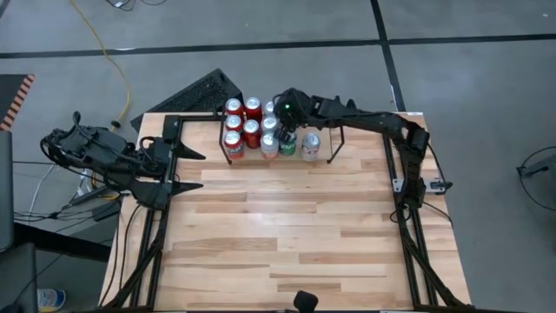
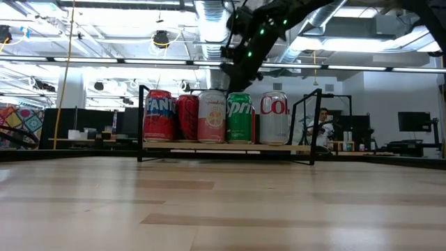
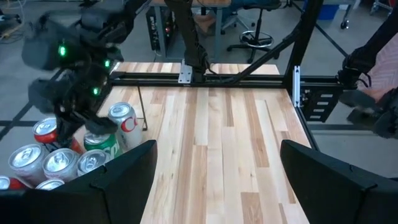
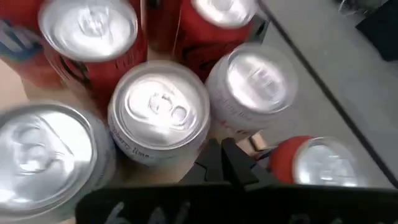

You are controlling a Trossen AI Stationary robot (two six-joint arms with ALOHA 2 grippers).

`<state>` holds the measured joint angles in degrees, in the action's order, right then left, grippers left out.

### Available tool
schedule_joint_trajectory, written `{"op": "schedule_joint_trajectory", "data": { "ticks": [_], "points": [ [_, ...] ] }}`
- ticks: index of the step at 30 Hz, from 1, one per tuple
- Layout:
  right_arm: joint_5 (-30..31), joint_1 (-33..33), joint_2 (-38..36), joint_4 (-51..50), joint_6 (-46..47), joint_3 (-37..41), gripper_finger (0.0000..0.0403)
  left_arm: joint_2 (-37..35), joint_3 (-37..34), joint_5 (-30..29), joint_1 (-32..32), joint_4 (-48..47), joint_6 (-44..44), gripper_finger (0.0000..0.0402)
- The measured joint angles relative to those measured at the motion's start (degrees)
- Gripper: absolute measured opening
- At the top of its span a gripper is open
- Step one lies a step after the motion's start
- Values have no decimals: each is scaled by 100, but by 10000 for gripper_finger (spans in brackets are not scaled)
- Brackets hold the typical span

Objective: Place canned beverage on shelf
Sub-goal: Put the red silver soda can on the shelf

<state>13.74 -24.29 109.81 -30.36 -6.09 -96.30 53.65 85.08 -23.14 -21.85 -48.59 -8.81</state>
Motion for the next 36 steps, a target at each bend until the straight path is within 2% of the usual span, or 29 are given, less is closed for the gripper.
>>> {"op": "schedule_joint_trajectory", "data": {
  "ticks": [4,8,12,15,17,27,36],
  "points": [
    [84,42,-409,-414,5,-179,0,0,0,0,2,-5,-1,325],
    [321,186,-912,-1375,188,-235,0,0,0,0,0,-5,-1,325],
    [432,352,-1248,-2649,777,-238,0,-2,0,4,0,-42,-1,325],
    [506,454,-1282,-3824,1294,-225,0,-2,0,9,1,-120,4,325],
    [719,548,-1282,-4271,1667,-153,0,-2,0,9,0,-199,-1,325],
    [853,1302,-1255,-4312,2005,457,0,-2,0,9,0,-217,-84,325],
    [846,1460,-1120,-4045,1973,585,0,5,0,2,0,-198,-58,325]
  ]
}}
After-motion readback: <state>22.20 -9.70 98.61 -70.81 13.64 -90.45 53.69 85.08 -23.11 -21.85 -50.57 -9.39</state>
